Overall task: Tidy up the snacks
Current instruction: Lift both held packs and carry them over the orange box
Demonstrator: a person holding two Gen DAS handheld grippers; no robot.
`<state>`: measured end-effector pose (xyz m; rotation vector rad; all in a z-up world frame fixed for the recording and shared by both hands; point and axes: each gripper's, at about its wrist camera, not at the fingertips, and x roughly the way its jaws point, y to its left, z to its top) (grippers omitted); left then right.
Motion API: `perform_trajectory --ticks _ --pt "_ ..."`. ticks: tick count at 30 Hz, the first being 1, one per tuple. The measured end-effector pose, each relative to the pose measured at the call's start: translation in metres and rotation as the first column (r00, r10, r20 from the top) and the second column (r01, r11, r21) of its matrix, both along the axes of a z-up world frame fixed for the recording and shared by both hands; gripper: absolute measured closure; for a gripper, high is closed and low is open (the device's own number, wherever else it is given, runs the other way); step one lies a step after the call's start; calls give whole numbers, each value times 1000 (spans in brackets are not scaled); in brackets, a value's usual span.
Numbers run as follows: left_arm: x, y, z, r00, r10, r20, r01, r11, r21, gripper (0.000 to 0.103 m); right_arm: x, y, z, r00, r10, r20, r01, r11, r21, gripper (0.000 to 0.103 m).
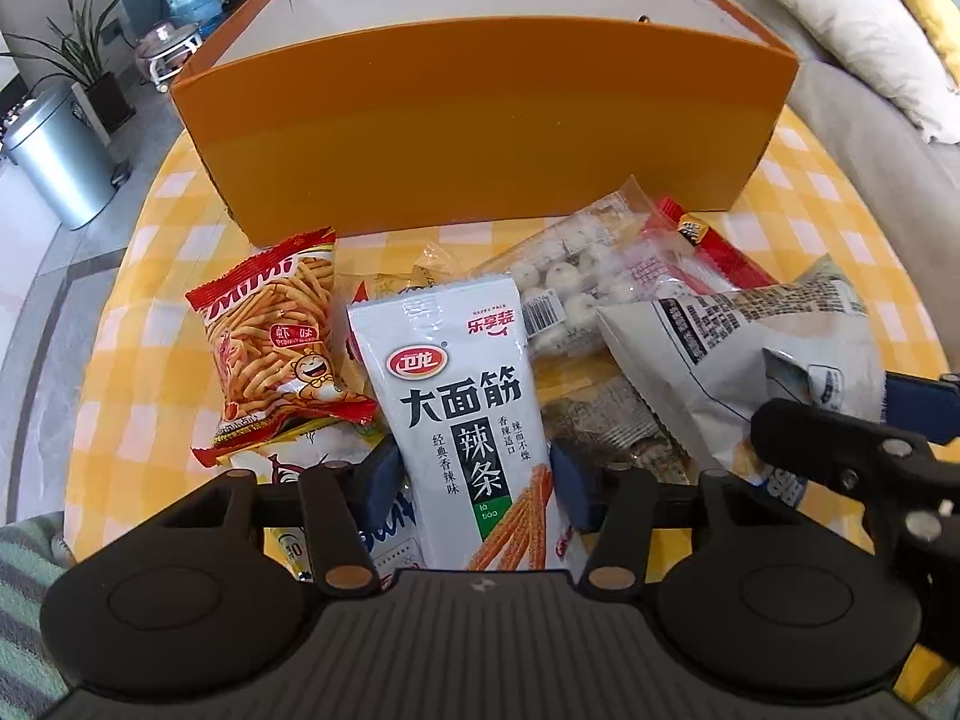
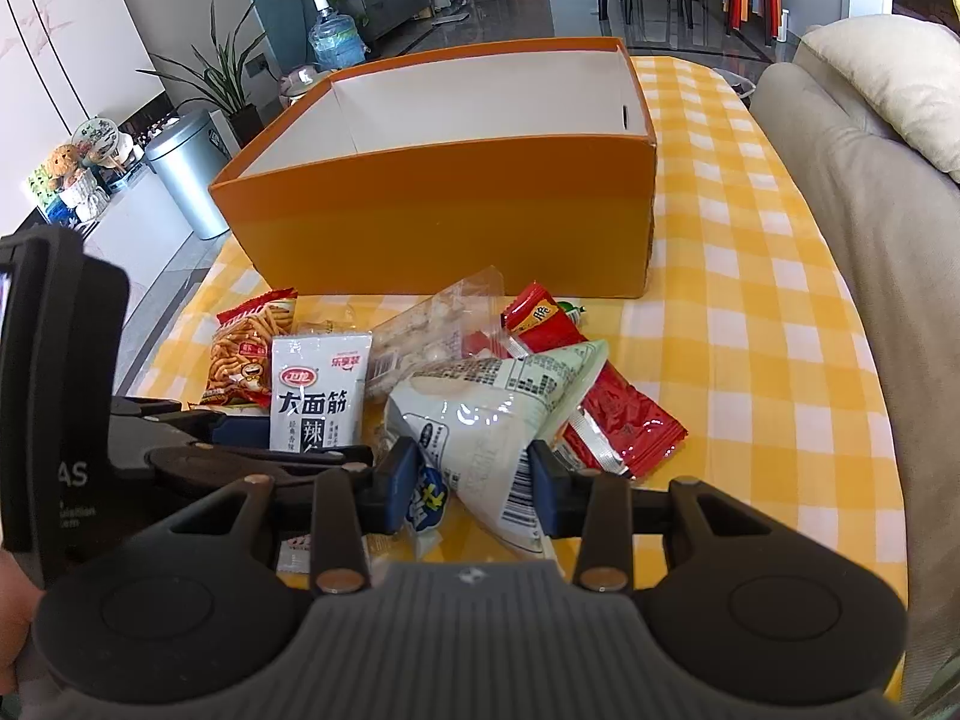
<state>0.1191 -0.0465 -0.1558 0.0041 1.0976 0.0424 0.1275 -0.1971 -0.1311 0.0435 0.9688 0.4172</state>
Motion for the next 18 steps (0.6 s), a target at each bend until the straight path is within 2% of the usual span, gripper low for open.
perform_trajectory --ticks 5,11,18 --pt "-12 10 18 999 -2 41 3 1000 -29 45 -2 -1 2 1000 -3 8 3 1000 0 66" --pt "-22 25 54 994 3 108 6 997 -80 45 -8 -2 16 1000 -4 26 4 1000 10 66" --pt "-14 47 99 980 13 199 15 990 -137 45 -14 1 51 992 13 127 -15 1000 16 67"
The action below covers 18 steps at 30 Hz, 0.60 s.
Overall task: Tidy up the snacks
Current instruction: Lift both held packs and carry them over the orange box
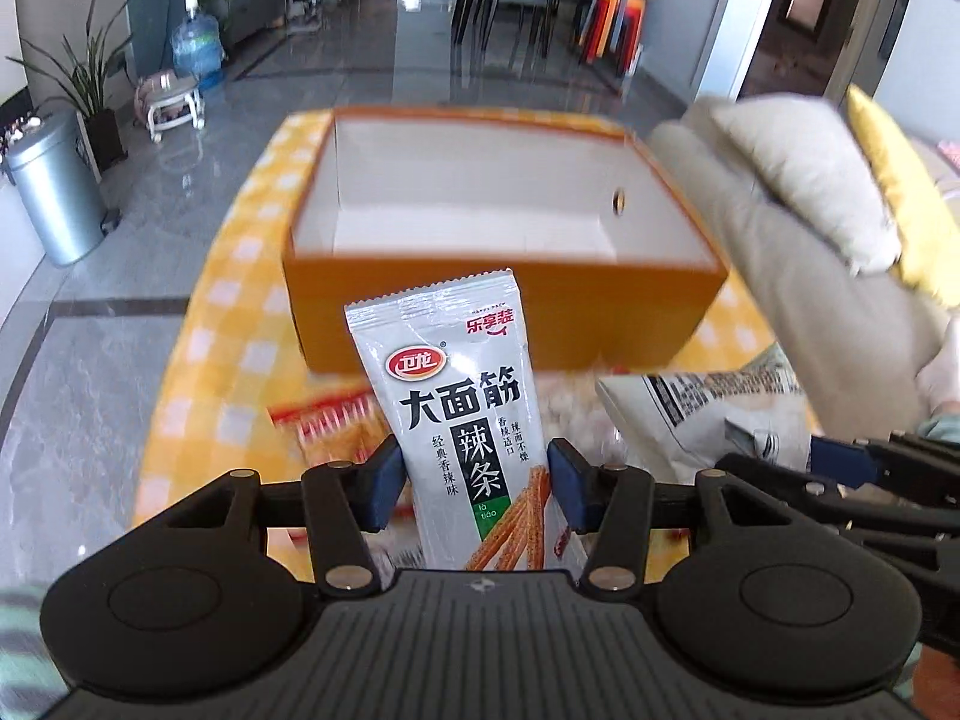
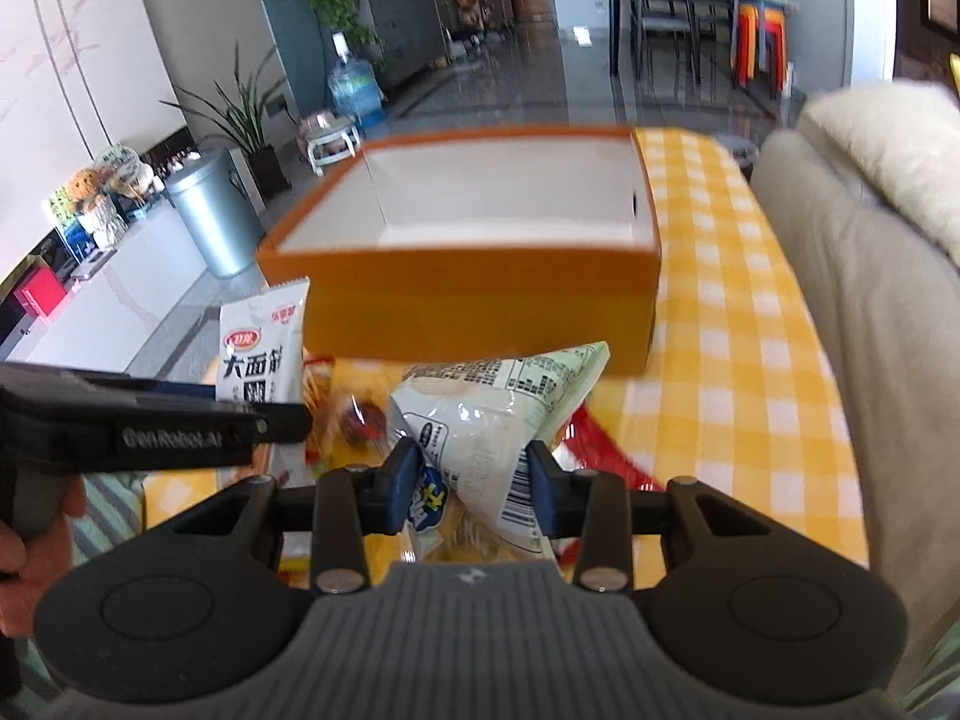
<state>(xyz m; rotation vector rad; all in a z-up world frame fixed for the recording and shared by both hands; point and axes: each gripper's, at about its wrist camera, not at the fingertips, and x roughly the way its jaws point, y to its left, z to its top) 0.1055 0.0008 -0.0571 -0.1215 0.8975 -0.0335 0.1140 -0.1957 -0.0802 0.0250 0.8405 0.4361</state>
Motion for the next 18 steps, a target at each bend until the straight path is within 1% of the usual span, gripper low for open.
perform_trajectory --ticks 4,8,10,12,14,18 --pt "15 13 26 998 -3 55 3 1000 -7 45 7 4 23 998 15 59 -15 1000 -1 67" --pt "37 21 50 994 -9 107 8 1000 15 45 23 8 47 993 17 113 -18 1000 7 67" --pt "49 24 58 993 -11 120 10 1000 13 45 33 10 58 990 13 141 -15 1000 14 67" --pt "60 27 65 991 -14 135 10 999 32 45 44 15 68 987 11 163 -13 1000 11 67" --pt "74 28 69 990 -18 137 12 999 46 45 59 21 74 985 7 174 -7 1000 0 67" --pt "104 32 63 995 -40 91 37 999 38 45 94 31 77 985 -5 170 6 1000 -3 67"
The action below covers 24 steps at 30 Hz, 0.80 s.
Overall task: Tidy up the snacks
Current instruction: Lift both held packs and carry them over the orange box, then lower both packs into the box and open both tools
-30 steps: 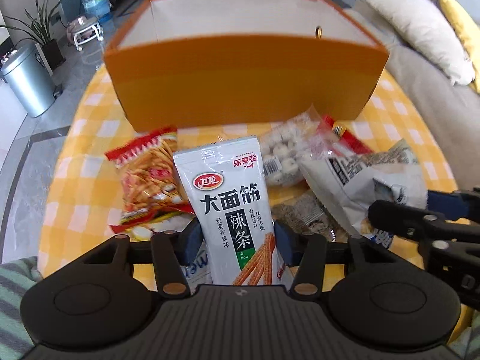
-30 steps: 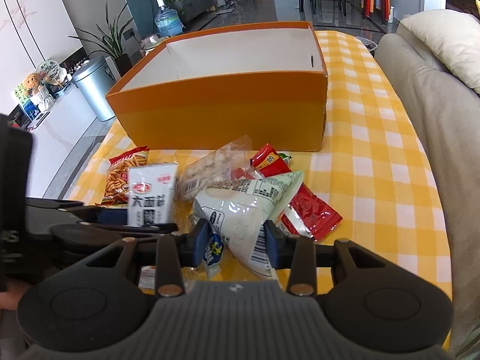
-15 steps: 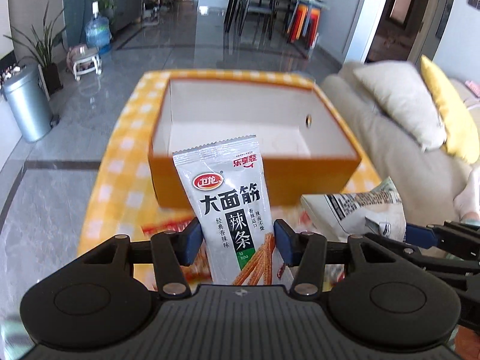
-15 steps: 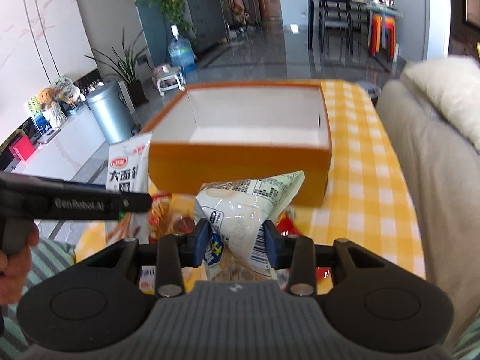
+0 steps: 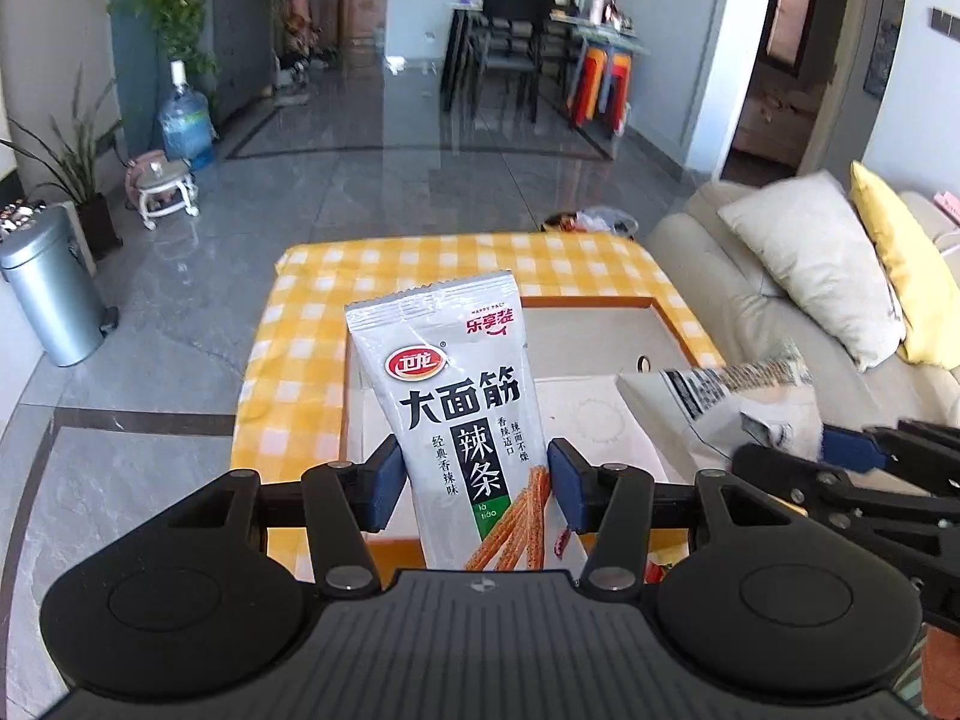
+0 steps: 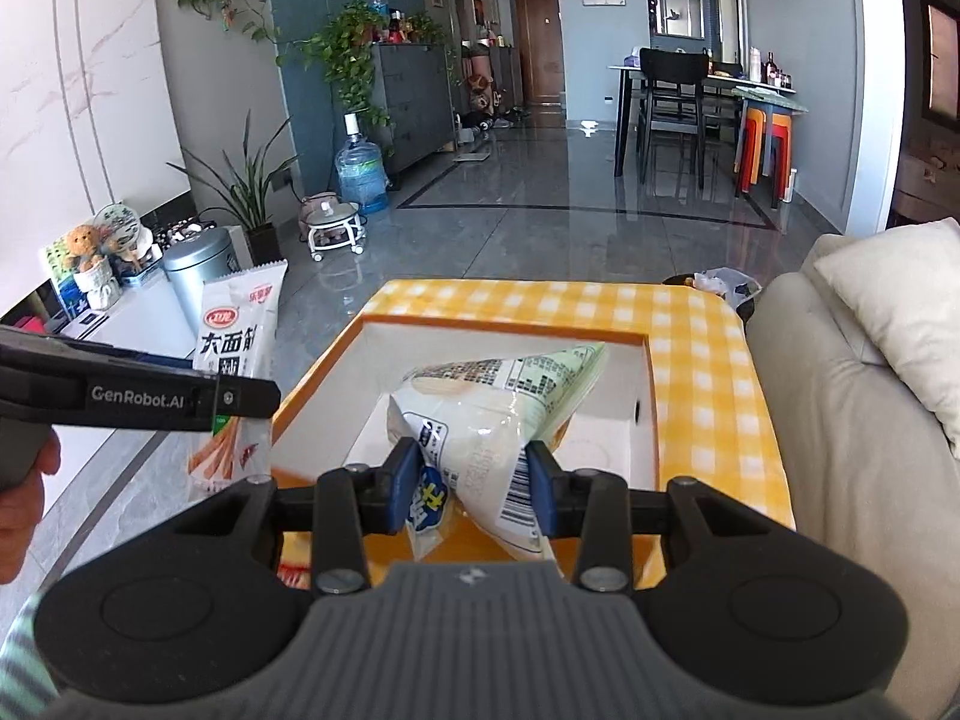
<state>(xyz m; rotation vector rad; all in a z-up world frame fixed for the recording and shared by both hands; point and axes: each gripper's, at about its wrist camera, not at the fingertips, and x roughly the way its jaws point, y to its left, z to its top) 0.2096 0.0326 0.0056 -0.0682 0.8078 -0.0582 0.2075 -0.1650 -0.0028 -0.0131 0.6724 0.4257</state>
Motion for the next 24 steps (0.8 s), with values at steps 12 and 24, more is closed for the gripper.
perform_trajectory --ticks 12,24 --pt "83 9 -47 984 -47 -173 57 997 57 45 105 33 -55 977 -19 -214 12 999 -34 67" --pt "116 -3 -106 918 -70 -389 140 978 154 45 150 55 -114 889 15 -458 -31 999 -29 67"
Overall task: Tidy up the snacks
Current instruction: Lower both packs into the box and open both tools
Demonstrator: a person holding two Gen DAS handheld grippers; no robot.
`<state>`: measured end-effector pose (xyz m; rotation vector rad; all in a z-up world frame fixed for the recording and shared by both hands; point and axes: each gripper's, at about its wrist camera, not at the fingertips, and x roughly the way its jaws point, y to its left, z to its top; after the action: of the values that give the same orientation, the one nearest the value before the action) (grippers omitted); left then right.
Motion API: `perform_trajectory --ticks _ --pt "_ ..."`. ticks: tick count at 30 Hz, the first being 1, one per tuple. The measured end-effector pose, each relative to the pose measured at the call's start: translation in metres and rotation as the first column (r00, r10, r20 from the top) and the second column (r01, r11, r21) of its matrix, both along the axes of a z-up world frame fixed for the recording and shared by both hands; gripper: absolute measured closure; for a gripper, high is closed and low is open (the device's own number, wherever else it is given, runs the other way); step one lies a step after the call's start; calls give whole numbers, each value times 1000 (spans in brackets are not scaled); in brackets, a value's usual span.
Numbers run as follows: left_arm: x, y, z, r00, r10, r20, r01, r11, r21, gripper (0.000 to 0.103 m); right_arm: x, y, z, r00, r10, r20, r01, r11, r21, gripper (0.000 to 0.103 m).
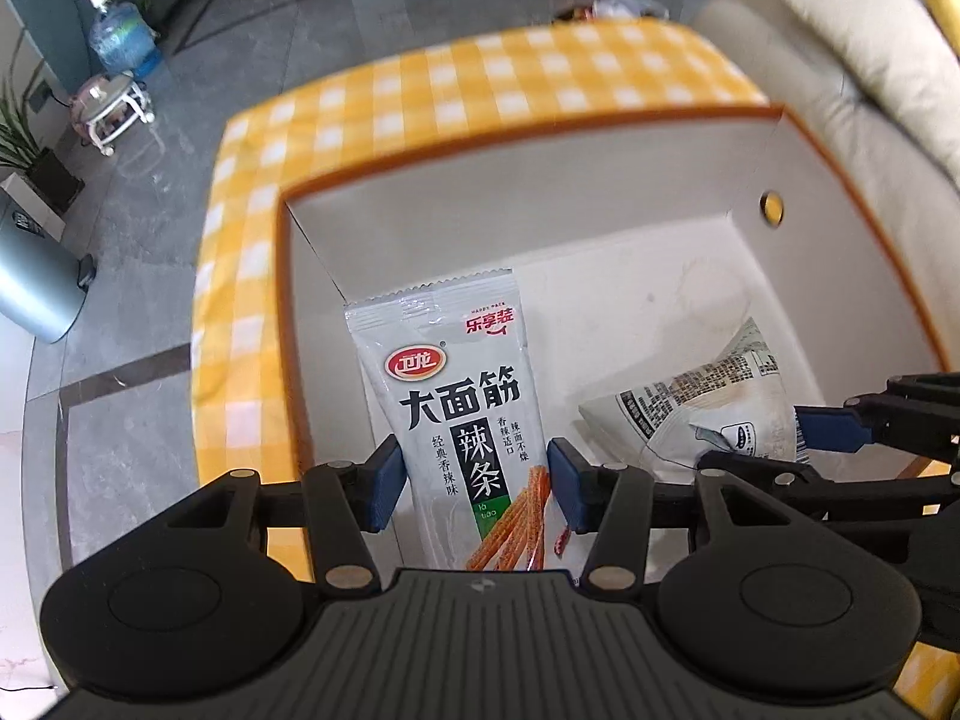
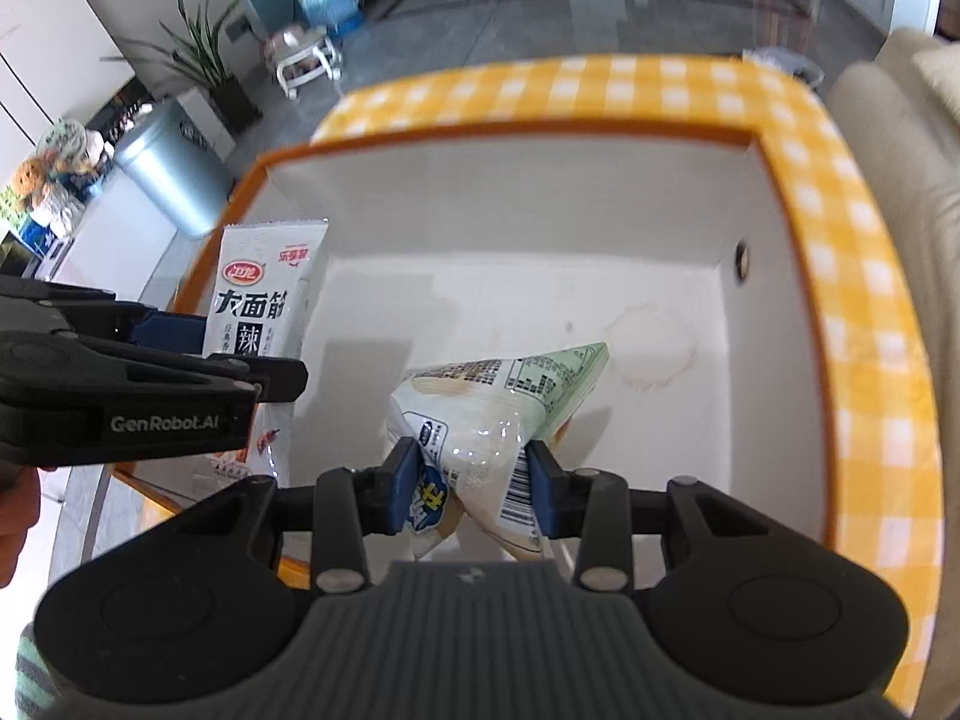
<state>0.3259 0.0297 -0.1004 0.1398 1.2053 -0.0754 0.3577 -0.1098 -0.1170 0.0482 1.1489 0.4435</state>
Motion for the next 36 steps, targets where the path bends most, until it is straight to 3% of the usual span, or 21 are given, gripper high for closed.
perform_trajectory --ticks 7,18,23,31,36 --pt "3 -5 -17 996 -41 -74 44 998 47 45 4 8 -27 996 18 -91 -18 1000 0 66" --pt "6 -10 -17 993 -56 -104 63 996 68 42 4 6 -29 995 25 -99 -25 1000 2 63" --pt "2 -8 -11 995 -59 -84 65 995 73 41 3 6 -25 995 16 -99 -17 1000 -4 61" --pt "-21 -3 21 999 -52 9 52 997 64 36 -10 9 -1 999 33 -33 -35 998 -58 38" --pt "-44 2 50 993 -29 111 22 998 59 35 -27 6 23 998 38 45 -34 996 -86 33"
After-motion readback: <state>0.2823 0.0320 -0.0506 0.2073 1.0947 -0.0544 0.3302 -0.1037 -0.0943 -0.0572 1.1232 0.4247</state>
